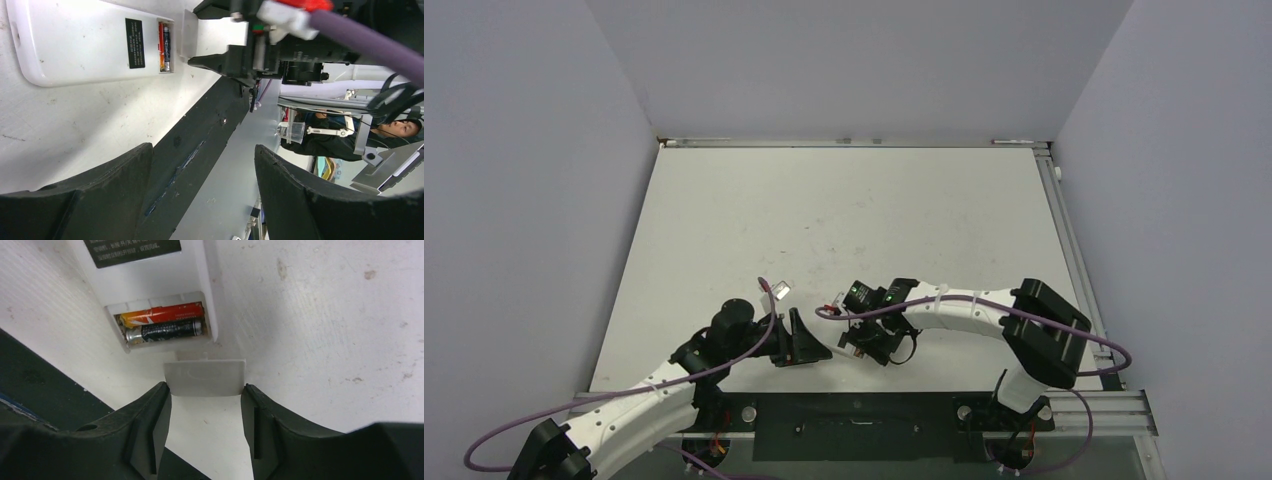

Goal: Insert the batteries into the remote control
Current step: Pick up the battery cover at the center of the board.

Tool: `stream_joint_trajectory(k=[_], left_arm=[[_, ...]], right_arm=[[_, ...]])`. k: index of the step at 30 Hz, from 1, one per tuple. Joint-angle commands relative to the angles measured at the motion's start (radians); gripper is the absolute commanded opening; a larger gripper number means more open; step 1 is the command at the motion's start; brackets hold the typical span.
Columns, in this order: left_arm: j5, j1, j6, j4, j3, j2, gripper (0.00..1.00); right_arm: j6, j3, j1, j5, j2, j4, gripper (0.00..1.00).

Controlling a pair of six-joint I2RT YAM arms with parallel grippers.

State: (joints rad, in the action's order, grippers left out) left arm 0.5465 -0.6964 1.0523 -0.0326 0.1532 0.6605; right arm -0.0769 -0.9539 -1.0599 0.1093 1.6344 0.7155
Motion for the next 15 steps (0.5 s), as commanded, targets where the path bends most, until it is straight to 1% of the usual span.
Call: stream_joint_trajectory(k=[1,6,9,15], left_arm=[[-0.003,0.006,0.020,-0.015,0.029,-0.015,0.71],[0.007,0.006,0.043,-0.029,0.054,-0.010,0.71],[0.027,0.006,0.072,-0.066,0.059,0.000,0.71],[0.066,0.006,0.136,-0.157,0.060,0.028,0.71]], right_arm=[[-0.040,-0.059,-0.013,-0.047,-0.132,0.037,0.23],[-0.063,-0.077,-0.072,-0.056,-0.223,0.063,0.21],[-0.069,-0.089,-0.123,-0.061,-0.258,0.064,0.21],[-0.068,-0.117,-0.222,-0.070,-0.273,0.051,0.21]])
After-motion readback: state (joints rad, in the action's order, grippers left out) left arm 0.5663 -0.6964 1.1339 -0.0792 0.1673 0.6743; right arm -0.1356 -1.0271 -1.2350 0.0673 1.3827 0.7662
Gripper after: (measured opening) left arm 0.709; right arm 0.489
